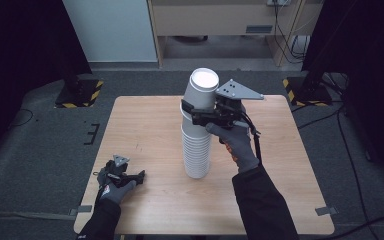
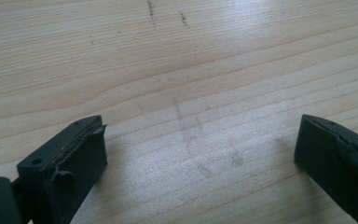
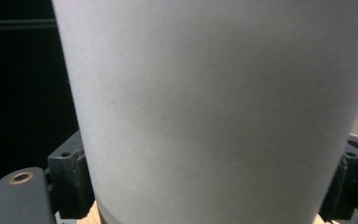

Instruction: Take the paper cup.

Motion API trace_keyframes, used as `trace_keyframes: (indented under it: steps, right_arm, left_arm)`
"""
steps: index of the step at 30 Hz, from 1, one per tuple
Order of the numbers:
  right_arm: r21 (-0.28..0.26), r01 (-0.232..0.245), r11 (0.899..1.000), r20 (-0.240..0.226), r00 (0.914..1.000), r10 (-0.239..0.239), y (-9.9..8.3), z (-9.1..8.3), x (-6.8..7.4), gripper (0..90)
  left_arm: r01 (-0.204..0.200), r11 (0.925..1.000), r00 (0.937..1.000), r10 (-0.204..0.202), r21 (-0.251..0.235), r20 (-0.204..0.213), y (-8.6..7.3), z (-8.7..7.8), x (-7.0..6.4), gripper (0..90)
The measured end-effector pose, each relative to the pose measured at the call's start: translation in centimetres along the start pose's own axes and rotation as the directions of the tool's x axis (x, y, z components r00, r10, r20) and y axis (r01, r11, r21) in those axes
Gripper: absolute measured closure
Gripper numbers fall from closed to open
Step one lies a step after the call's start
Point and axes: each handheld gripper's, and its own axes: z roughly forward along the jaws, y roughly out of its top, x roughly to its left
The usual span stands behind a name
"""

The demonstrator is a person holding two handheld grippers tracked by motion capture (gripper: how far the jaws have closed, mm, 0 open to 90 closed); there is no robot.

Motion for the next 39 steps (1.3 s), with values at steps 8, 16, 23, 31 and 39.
trace_keyframes:
  steps: [8, 16, 23, 31, 39]
  right_arm:
    - [-0.048, -0.029, 0.998, -0.010, 0.9995, 0.028, 0.6, -0.5, -0.3, 14.4]
    - [-0.085, -0.035, 0.996, -0.015, 0.9993, 0.033, 1.2, -1.0, -0.3, 14.4]
    - [-0.116, -0.044, 0.992, -0.012, 0.9990, 0.043, 1.7, -1.8, -0.6, 14.4]
    - [-0.149, -0.057, 0.987, -0.016, 0.9983, 0.055, 2.2, -3.4, -1.1, 14.4]
    - [-0.160, -0.069, 0.985, -0.010, 0.9976, 0.069, 1.9, -5.6, -1.6, 14.4]
  left_arm:
    - [-0.001, 1.0000, 1.0000, 0.001, 0.000, 0.000, 0.0, 0.0, 0.0, 1.2]
    - [-0.001, 1.0000, 1.0000, 0.001, 0.000, 0.000, 0.0, 0.0, 0.0, 1.2]
    - [0.000, 1.0000, 1.0000, 0.000, 0.000, 0.000, 0.0, 0.0, 0.0, 1.2]
    - [-0.001, 1.0000, 1.0000, 0.001, 0.000, 0.000, 0.0, 0.0, 0.0, 1.2]
    - [-0.003, 1.0000, 1.0000, 0.003, 0.002, 0.000, 0.0, 0.0, 0.0, 1.2]
